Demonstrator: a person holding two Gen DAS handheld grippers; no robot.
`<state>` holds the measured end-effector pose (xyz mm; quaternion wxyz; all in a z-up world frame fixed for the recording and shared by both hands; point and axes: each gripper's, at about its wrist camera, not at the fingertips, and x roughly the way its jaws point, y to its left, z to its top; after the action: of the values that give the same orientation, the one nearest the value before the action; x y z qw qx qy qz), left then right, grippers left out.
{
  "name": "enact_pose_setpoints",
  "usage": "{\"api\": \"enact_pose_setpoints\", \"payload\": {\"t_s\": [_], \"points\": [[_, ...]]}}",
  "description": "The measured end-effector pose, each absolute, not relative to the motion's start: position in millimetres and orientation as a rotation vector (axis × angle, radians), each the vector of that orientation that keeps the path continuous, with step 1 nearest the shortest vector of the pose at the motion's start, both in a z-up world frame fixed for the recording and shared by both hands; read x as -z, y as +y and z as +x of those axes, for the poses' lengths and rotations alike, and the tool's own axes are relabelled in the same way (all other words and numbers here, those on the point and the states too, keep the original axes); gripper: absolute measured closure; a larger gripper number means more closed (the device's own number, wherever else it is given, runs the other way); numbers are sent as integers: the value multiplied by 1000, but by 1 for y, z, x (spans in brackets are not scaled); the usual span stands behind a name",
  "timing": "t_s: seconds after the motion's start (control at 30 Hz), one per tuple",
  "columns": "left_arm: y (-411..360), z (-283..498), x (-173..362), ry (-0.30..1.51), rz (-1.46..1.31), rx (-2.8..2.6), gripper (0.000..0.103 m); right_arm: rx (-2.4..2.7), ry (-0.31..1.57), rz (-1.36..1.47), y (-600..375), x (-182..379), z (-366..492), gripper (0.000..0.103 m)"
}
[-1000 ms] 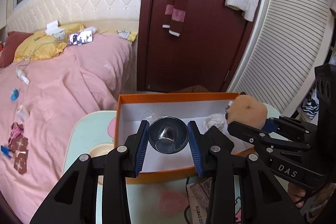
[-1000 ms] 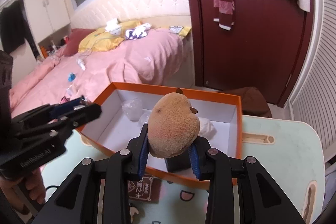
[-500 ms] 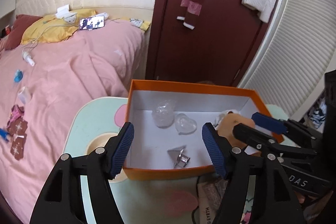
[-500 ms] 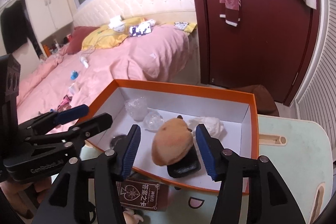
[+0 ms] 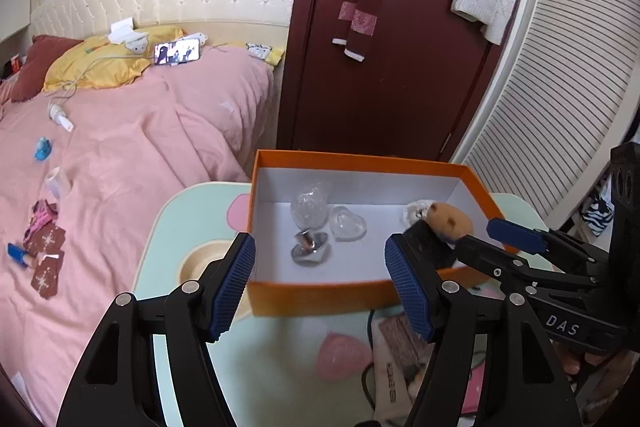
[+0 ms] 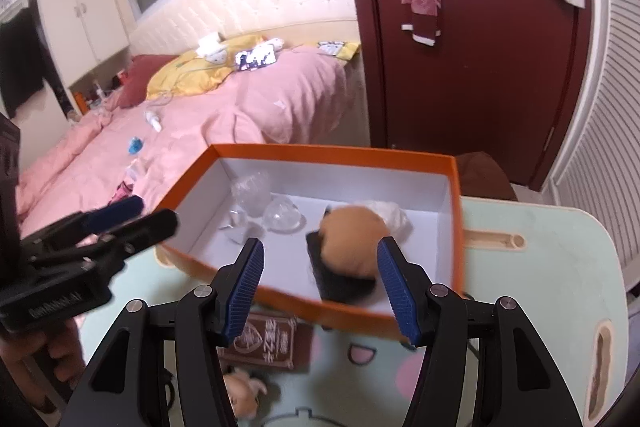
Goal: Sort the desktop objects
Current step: 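Lower the lid and plush into the orange box and open both tools, then grasp the pink heart container with the left tool while the right tool grasps the cartoon figurine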
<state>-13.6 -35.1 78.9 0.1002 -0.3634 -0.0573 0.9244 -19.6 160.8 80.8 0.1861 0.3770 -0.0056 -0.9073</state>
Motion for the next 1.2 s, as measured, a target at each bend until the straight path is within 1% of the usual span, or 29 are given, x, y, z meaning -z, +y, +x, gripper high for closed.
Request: {"api": "enact_pose_setpoints", "payload": {"t_s": [0.13, 0.2, 0.37, 0.5, 0.63, 0.7, 0.73, 0.77, 0.8, 0.83, 0.87, 0.9, 1.2], "points": [[-38, 6, -78, -157, -1098, -2729, 35, 2604, 23, 1046, 168, -81, 4, 42], [-39, 19, -72, -161, -1124, -2723, 35, 2639, 58, 1036, 171, -82, 19, 38], [-40, 45, -55, -198, -1177, -2694, 35, 2653, 9, 1069, 184, -76, 45, 37], [-36, 57, -38, -167, -1228, -2688, 35, 2672, 46, 1171, 188, -56, 54, 37], [-38, 55, -19, -181, -1329, -2662, 35, 2695, 87, 1276, 193, -35, 57, 37], [-37, 54, -14, -160, -1337, -2672, 32, 2700, 79, 1337, 198, -26, 55, 36], [-36, 54, -12, -136, -1327, -2685, 25, 2716, 75, 1344, 200, -25, 55, 33], [-33, 55, -10, -100, -1319, -2691, 15, 2733, 72, 1351, 202, -24, 55, 21], [-29, 56, -7, -52, -1303, -2698, 13, 2749, 68, 1359, 204, -22, 55, 7], [-26, 57, -4, -10, -1303, -2705, 12, 2756, 56, 1372, 206, -21, 55, 0], [-22, 58, -3, 27, -1306, -2714, 9, 2761, 61, 1372, 206, -20, 55, 0], [-18, 59, -2, 55, -1309, -2720, 9, 2765, 68, 1371, 206, -20, 55, 0], [-19, 58, 0, 45, -1307, -2714, 8, 2773, 70, 1367, 212, -23, 55, 0]]}}
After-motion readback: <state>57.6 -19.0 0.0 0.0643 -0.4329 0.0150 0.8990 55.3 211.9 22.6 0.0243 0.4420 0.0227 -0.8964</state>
